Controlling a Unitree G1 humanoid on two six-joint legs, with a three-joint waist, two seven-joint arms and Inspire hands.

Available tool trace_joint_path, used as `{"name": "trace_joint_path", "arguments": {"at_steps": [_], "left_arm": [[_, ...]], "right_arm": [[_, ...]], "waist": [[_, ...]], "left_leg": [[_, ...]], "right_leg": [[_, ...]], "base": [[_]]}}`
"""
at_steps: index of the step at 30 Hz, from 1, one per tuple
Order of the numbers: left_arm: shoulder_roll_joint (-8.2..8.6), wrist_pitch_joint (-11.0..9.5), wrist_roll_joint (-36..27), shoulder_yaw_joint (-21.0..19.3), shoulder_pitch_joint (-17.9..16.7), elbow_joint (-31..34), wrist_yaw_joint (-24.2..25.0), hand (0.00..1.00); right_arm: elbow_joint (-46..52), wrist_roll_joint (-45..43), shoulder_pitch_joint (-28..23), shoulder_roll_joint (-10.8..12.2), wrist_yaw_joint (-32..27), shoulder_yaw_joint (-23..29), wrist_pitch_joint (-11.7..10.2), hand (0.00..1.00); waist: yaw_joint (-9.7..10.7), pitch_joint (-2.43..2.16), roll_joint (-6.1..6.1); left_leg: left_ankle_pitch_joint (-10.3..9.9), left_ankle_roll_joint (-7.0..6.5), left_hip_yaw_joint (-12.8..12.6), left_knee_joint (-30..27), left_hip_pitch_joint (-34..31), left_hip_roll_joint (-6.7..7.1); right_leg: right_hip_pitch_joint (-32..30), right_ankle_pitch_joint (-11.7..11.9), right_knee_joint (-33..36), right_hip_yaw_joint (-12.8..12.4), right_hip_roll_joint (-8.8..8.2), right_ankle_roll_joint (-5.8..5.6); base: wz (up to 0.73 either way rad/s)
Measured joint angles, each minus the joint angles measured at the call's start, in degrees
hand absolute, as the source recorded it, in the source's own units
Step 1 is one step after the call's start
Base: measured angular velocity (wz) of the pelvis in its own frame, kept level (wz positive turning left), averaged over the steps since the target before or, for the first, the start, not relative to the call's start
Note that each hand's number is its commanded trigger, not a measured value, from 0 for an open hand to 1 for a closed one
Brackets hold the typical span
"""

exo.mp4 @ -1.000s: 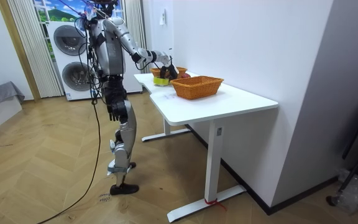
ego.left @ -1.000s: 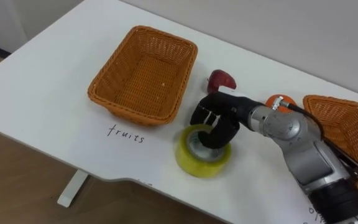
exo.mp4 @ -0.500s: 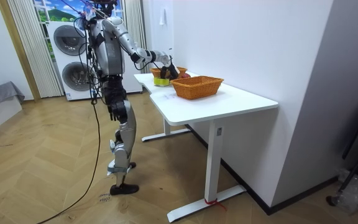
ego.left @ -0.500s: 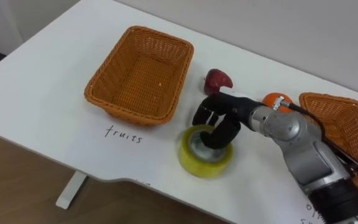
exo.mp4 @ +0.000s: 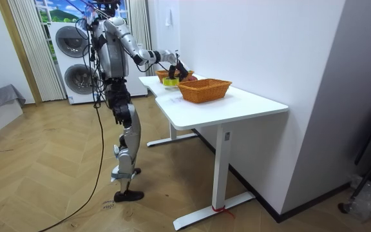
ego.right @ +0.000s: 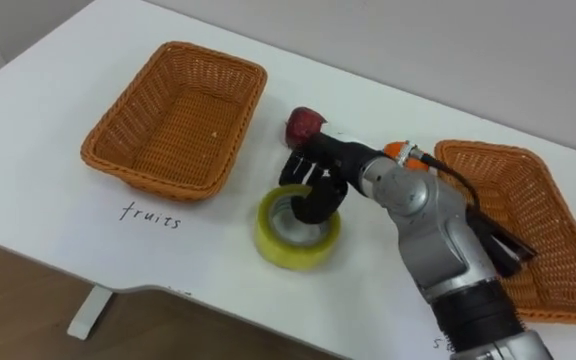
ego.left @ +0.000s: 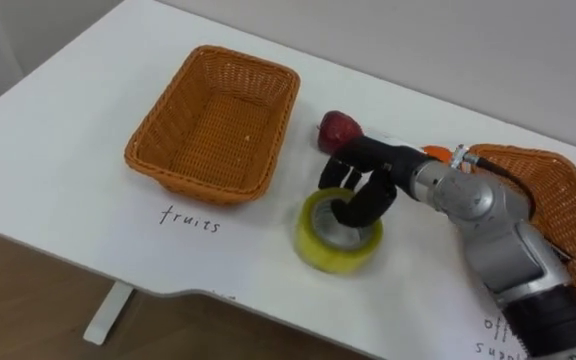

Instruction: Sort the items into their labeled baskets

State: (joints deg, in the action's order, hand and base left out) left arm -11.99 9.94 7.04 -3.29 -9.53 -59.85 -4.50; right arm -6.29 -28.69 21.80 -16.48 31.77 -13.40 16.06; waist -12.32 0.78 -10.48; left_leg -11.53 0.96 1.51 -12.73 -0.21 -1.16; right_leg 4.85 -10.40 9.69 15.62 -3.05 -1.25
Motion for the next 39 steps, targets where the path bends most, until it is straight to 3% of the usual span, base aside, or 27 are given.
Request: {"name": "trace_joint_path", "arguments": {"at_steps": [2, 8, 16, 21, 25, 34, 39], "left_arm": [[0.00, -0.3, 0.0, -0.1, 0.1, -0.6, 0.1, 0.00], [0.04, -1.0, 0.0, -2.5, -0.8, -1.0, 0.2, 0.00], [0.23, -2.5, 0.1, -4.7, -1.4, -0.5, 0.1, 0.00], [0.72, -2.9, -0.1, -5.6, -3.5, 3.4, 0.1, 0.00], [1.33, -3.1, -0.2, -5.6, -3.8, 4.4, -0.3, 0.00], [1.88, -3.2, -0.2, -5.6, -4.9, 4.7, -0.3, 0.00], [1.79, -3.3, -0.2, -5.6, -5.1, 4.8, 0.2, 0.00]], "right_arm": [[1.8, 0.1, 0.0, -0.4, 0.0, 1.1, -0.5, 1.00], [6.5, 2.3, -1.2, -4.6, -2.4, 4.8, -1.5, 1.00], [8.6, 4.2, -2.2, -5.0, -4.5, 10.6, -2.4, 1.00], [10.4, 4.5, -2.2, -5.7, -5.9, 13.2, -2.9, 1.00], [10.1, 4.7, -2.2, -5.7, -6.2, 14.9, -2.9, 1.00], [7.4, 8.3, -2.2, -6.2, -11.4, 17.5, -2.9, 1.00], [4.1, 9.8, -2.2, -9.0, -13.0, 17.5, -2.9, 1.00]], "waist": [[0.9, -0.08, -0.01], [1.5, -0.12, -0.05], [3.8, -0.16, 0.75], [4.6, -0.91, 2.06], [5.3, -0.66, 2.42], [6.2, -0.77, 1.81], [6.2, -0.70, 1.57]], "left_leg": [[0.0, 0.00, -0.1, 0.0, 0.0, 0.02], [0.0, -0.01, -1.1, 0.6, 1.2, -0.08], [0.0, -0.02, -1.6, 0.9, 1.8, -0.09], [0.0, -0.07, -2.1, 1.0, 2.2, -0.09], [0.1, -0.10, -2.3, 1.5, 2.6, -0.08], [0.2, -0.14, -2.6, 1.6, 3.2, -0.12], [0.2, -0.13, -2.5, 1.5, 3.0, -0.11]], "right_leg": [[0.0, 0.0, 0.0, -0.1, -0.03, 0.00], [0.4, 0.0, 0.0, -1.5, 0.00, 0.00], [0.9, 0.0, 0.0, -2.6, 0.06, 0.00], [1.0, 0.0, 0.1, -2.7, 0.01, 0.01], [1.2, 0.0, 0.1, -2.8, 0.01, 0.01], [1.1, 0.0, 0.1, -2.9, -0.05, 0.01], [1.0, 0.0, 0.1, -2.8, -0.07, 0.01]], "base": [[0.00], [-0.09], [-0.03], [-0.04], [-0.01], [-0.01], [0.00]]}}
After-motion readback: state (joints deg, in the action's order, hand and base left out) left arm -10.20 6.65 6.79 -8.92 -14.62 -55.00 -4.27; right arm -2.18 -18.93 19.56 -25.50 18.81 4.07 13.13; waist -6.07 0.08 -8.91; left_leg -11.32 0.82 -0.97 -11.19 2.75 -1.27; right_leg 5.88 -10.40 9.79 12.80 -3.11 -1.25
